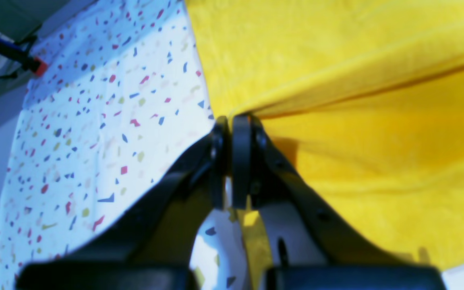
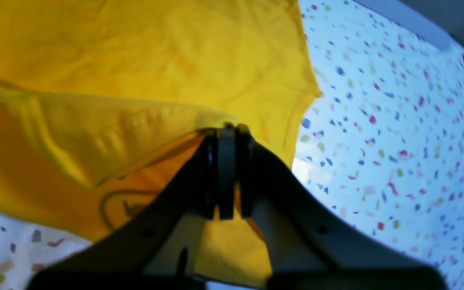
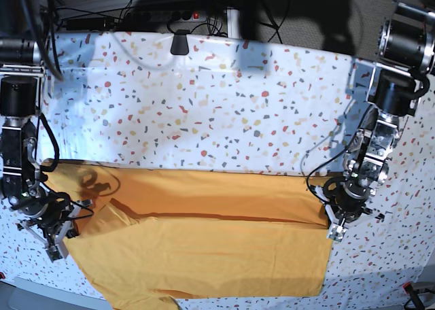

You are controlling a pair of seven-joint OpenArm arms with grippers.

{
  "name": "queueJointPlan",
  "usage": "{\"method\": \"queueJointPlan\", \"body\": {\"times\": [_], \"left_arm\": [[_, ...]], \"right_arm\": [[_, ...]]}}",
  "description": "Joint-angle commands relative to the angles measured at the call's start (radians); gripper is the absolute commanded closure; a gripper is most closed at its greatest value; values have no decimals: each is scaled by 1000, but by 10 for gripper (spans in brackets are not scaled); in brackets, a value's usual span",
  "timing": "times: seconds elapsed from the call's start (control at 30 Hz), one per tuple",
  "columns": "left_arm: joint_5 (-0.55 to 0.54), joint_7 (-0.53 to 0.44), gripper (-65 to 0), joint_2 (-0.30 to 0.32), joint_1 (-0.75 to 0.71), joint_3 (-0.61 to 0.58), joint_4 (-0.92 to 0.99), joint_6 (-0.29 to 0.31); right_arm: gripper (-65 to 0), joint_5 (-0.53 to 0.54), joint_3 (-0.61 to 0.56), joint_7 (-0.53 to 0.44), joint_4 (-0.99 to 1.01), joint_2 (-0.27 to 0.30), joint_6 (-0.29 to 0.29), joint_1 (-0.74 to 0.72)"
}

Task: Fold the T-shirt properly
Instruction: 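Lower the folded edge and open both grippers, shifting the right gripper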

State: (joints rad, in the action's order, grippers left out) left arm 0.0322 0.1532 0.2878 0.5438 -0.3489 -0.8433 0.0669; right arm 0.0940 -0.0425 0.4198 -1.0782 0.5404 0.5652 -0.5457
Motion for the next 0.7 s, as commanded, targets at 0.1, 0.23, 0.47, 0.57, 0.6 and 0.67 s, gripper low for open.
{"method": "queueJointPlan", "body": {"times": [0.1, 0.23, 0.47, 0.57, 0.6, 0.67], "left_arm": [[3, -50, 0, 9, 47, 7, -14, -11], [3, -50, 0, 9, 54, 7, -14, -11], [3, -50, 0, 9, 55, 7, -14, -11], [3, -50, 0, 9, 55, 7, -14, -11], [3, -50, 0, 9, 55, 7, -14, -11], [3, -49, 0, 9, 55, 7, -14, -11]], "right_arm": [[0, -42, -72, -27, -5, 16, -51, -63], [0, -42, -83, -29, -4, 13, -77, -67], [0, -117, -83, -56, 0, -6, -98, -91], [0, -118, -84, -60, 26, -24, -98, -129], [0, -118, -84, -62, 48, -32, -98, -146], [0, -123, -83, -69, 114, -47, -98, -182]]}}
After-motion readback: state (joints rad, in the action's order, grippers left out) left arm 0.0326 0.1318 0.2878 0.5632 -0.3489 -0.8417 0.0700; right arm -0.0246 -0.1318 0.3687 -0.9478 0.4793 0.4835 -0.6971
